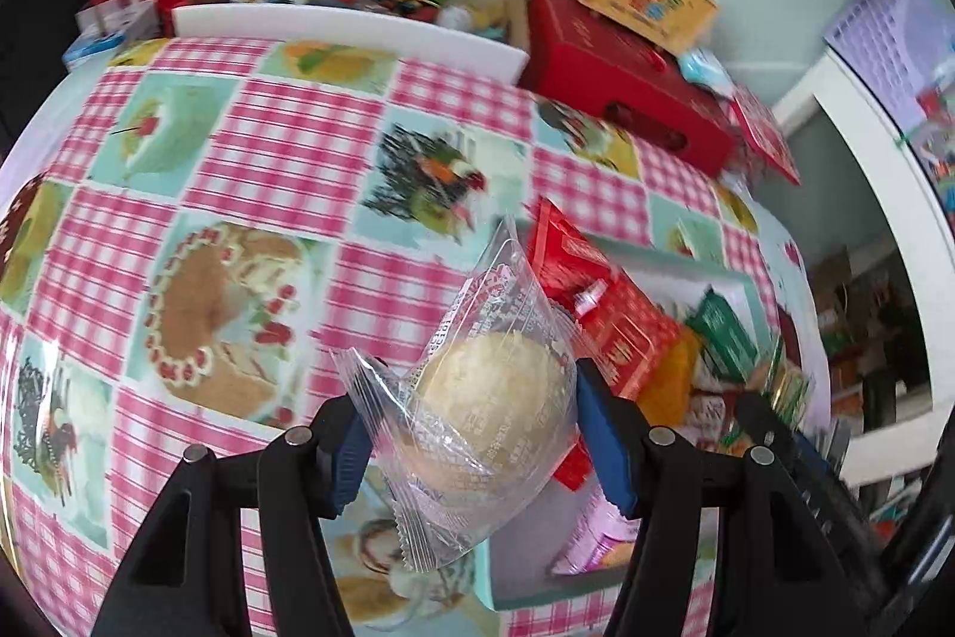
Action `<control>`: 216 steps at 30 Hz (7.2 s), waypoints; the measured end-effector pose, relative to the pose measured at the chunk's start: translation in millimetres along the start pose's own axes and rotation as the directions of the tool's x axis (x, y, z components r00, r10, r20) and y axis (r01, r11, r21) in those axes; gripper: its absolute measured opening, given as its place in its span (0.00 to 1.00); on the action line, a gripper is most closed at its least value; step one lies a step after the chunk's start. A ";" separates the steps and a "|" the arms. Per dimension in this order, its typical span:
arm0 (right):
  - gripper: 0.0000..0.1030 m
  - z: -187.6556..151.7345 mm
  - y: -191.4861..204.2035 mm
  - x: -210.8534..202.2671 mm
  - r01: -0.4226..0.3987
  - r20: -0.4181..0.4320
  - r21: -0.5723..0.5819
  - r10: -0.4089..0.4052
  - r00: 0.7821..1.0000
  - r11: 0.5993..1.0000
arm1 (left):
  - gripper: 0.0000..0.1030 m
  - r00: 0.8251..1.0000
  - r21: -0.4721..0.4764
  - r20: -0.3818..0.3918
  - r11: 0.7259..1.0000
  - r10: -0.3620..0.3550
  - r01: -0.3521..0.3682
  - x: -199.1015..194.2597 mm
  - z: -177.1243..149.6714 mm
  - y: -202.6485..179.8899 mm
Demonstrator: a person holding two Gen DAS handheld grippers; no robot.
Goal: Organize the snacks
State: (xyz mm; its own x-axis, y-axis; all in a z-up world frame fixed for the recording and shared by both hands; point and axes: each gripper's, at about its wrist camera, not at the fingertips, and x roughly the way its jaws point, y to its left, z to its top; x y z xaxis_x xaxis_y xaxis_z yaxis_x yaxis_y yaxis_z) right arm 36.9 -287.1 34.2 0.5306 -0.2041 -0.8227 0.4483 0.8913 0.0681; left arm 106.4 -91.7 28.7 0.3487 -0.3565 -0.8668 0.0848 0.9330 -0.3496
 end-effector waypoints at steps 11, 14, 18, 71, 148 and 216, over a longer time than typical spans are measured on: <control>0.58 1.1 -39.8 10.9 0.026 -0.043 0.084 -0.022 0.999 0.996 | 0.62 0.998 0.095 -0.068 0.995 -0.015 0.022 16.1 -19.6 -35.7; 0.58 0.1 -41.8 12.5 0.021 -0.050 0.085 -0.017 0.999 0.996 | 0.62 0.995 0.090 -0.091 0.995 -0.030 0.038 21.1 -21.6 -37.7; 0.58 -0.5 -41.4 16.4 0.013 -0.062 0.083 -0.008 0.998 0.996 | 0.62 0.993 0.091 -0.113 0.995 -0.040 0.050 26.5 -23.6 -39.2; 1.00 1.4 -42.9 21.4 -0.049 -0.026 0.072 0.051 0.998 0.996 | 0.97 0.975 0.098 0.102 0.973 0.197 -0.207 15.0 0.4 -22.7; 1.00 -109.6 -18.7 -9.8 -0.002 -0.097 -0.134 -0.011 0.995 0.991 | 0.97 0.966 0.074 -0.091 0.969 0.243 -0.237 -7.8 -99.1 42.6; 1.00 -112.0 -15.5 -3.3 0.000 -0.111 -0.141 -0.016 0.994 0.990 | 0.97 0.965 0.071 -0.094 0.969 0.243 -0.237 -4.4 -98.4 49.2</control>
State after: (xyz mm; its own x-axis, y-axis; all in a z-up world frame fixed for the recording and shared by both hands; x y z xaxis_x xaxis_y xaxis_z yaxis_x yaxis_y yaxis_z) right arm -52.3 -255.0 -27.3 0.4400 -0.1720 -0.8814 0.3422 0.9395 -0.0125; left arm 17.1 -49.0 -19.7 0.2695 -0.1220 -0.9553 0.0662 0.9919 -0.1080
